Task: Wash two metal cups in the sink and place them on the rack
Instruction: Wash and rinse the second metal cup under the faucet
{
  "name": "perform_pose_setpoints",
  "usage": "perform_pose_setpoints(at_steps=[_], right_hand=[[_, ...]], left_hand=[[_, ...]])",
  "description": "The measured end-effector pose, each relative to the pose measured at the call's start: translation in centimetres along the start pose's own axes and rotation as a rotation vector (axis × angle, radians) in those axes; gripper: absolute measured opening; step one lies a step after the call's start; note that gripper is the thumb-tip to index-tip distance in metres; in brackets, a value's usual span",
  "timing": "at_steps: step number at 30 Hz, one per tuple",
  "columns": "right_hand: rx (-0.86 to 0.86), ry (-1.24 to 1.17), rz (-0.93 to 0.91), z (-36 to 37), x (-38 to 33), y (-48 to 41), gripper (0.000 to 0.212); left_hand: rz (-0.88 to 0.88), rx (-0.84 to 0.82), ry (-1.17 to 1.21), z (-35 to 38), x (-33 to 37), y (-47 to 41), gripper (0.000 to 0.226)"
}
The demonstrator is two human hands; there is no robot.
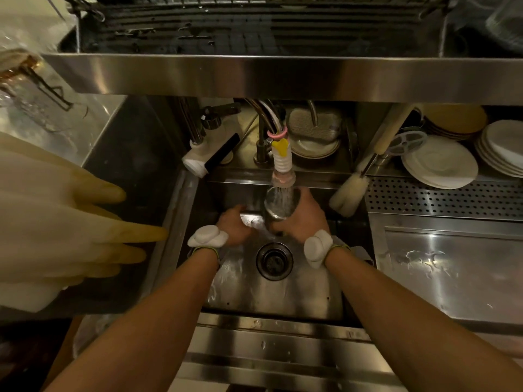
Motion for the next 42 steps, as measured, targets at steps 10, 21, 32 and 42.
perform_pose_setpoints(at_steps=[10, 21, 32, 42], right_hand=[[-0.019, -0.805, 0.452, 1.1, 3.6, -0.2, 0.073], [0.010, -0.457, 0.341, 0.0, 4.7, -1.6, 0.054], [-0.184, -0.153, -0.037, 2.1, 3.3, -1.2, 0.130], [-0.108, -0.166, -0.015, -0.2, 1.8, 0.3, 0.103]], left_hand=[[0.058, -0.174, 0.447, 1.3, 2.1, 1.4, 0.083], [0.180, 0.053, 0.112, 0.4, 4.8, 0.7, 0.085], [0.242, 0.061, -0.066, 0.6, 5.4, -0.2, 0.093], [-0.007, 0.082, 0.637, -1.9, 4.4, -0.9, 0.052]])
Point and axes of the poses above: each hand's wrist, its own y-axis away from the middle knuckle, its own z-axis out of the palm, x = y × z, the point moved 6 cm from there along -y, towards the middle knuckle, and after that the axes turned 2 degrees about -y, right-handed, at the moved point
